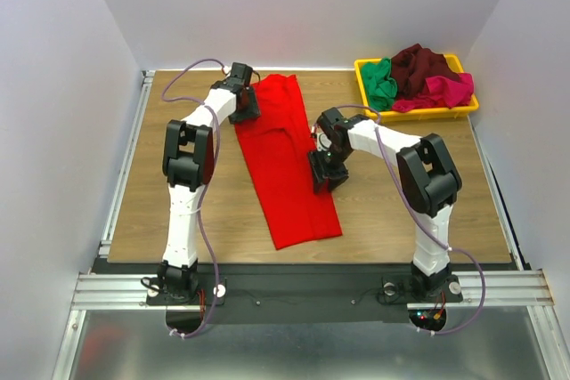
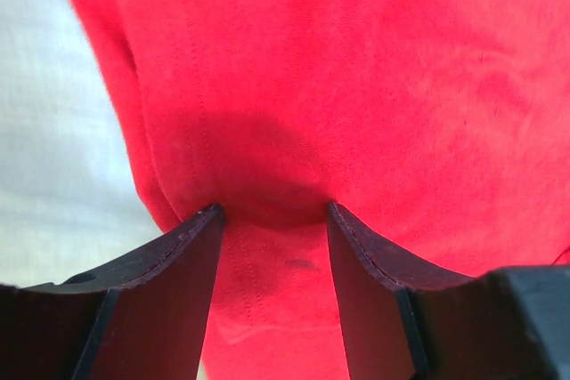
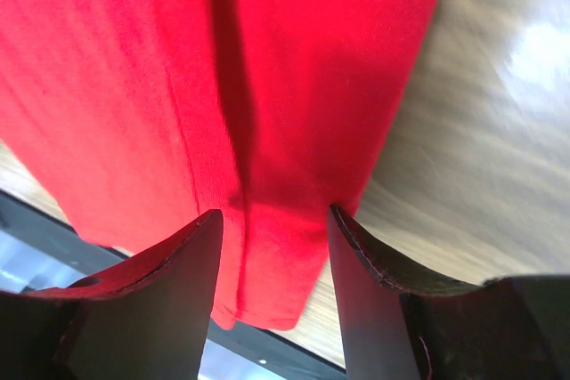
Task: Fold and stack the t-shirts
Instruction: Fold the tshirt
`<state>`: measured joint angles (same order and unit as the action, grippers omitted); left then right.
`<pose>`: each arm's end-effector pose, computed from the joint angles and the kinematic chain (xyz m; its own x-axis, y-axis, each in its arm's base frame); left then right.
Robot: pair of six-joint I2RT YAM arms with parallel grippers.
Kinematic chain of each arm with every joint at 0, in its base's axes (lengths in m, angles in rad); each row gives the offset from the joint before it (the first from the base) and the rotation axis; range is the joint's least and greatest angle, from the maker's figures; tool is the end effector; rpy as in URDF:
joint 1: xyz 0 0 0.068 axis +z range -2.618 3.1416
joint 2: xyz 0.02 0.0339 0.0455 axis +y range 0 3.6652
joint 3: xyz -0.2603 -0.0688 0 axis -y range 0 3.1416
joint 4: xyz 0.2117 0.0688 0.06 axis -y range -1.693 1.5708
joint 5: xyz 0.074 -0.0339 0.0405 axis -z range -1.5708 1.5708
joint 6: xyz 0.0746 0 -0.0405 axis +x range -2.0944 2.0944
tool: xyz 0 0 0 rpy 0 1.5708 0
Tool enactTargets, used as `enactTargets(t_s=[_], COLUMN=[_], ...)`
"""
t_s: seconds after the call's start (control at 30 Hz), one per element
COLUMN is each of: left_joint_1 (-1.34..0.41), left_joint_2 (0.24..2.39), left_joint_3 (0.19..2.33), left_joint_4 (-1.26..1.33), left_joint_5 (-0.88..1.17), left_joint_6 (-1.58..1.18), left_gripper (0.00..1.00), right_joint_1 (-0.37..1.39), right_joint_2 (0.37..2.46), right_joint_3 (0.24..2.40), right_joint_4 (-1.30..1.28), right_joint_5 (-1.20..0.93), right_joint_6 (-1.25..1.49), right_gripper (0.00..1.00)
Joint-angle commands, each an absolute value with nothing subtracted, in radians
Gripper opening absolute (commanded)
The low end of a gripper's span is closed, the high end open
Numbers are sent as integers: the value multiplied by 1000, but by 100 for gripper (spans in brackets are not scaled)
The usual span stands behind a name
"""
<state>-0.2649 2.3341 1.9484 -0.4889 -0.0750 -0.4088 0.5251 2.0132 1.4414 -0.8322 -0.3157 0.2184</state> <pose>0.4974 -0.1291 0.1637 -0.7649 -0.2032 -0.6113 -0.0974 0.9745 -0.2022 0.3051 0.2035 0.1417 -0.9459 -0.3100 -0.0957 -0.3239 0.8849 0.3349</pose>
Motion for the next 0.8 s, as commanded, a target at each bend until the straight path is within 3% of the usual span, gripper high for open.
enactTargets(t_s=[0.0,0.27,0.43,0.57,0.77], left_joint_1=[-227,-206,-206,-207,-248], left_joint_2=[2425,2514,2450,2333,2073], left_joint_3=[2060,2223,2295,2269,2034], left_joint_4=[-554,-508,-437,-381,-351], left_joint_5=[-77,-6,26,22,17], left_joint_6=[-399,-367,-357,-345,-353], left_gripper=[62,62,62,63,63], right_joint_1=[535,535,535,535,537], right_joint_2=[2083,2126,2053,1968,1862], right_joint_3=[1505,1589,1605,1563,1422], right_joint_4=[-796,-799,-805,-808,-811], right_joint_5=[-331,-316,-292,-275,-244], right_joint_6=[233,245,241,252,268], right_gripper=[57,57,57,58,58])
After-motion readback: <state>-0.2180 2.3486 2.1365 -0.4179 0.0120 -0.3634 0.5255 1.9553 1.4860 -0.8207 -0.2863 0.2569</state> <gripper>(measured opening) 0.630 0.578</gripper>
